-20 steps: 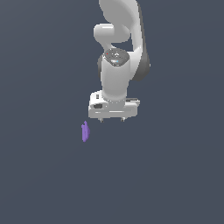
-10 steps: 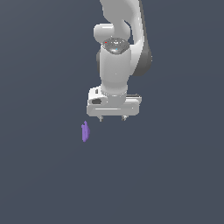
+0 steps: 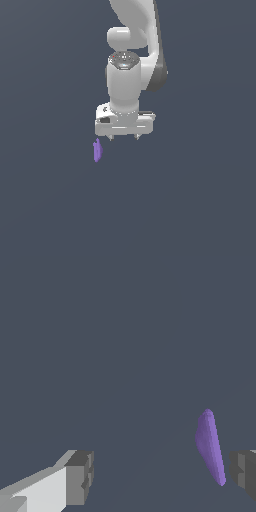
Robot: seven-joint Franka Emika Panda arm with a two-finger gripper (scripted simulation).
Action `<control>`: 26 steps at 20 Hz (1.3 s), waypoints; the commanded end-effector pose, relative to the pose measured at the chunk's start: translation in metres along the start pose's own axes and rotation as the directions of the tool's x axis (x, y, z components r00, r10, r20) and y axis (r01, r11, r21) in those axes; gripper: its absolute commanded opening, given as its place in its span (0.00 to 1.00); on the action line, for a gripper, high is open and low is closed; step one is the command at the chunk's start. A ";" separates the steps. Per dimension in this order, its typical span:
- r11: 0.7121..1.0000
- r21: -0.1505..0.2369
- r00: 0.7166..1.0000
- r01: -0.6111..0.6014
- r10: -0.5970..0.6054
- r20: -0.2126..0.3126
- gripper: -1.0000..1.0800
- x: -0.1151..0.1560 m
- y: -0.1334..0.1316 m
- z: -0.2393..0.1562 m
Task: Pick up the object and move it to a goal position.
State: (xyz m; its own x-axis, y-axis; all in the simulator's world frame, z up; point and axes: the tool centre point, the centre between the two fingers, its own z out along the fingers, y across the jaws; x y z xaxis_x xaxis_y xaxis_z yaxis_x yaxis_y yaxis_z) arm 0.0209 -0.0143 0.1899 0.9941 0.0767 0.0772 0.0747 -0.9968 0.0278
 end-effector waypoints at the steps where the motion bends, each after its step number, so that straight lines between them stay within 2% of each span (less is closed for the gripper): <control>1: 1.000 0.001 1.000 0.012 -0.012 0.007 0.96 -0.003 0.011 0.010; 15: 0.992 0.027 0.990 0.124 -0.126 0.058 0.96 -0.040 0.099 0.089; 20: 0.988 0.035 0.986 0.148 -0.151 0.067 0.96 -0.051 0.117 0.106; 26: 0.986 0.040 0.984 0.160 -0.163 0.072 0.96 -0.058 0.126 0.114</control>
State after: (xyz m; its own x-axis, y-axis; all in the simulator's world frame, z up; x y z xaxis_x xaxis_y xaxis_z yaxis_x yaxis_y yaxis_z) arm -0.0173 -0.1457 0.0762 0.9726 0.2326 0.0002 0.2326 -0.9726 0.0007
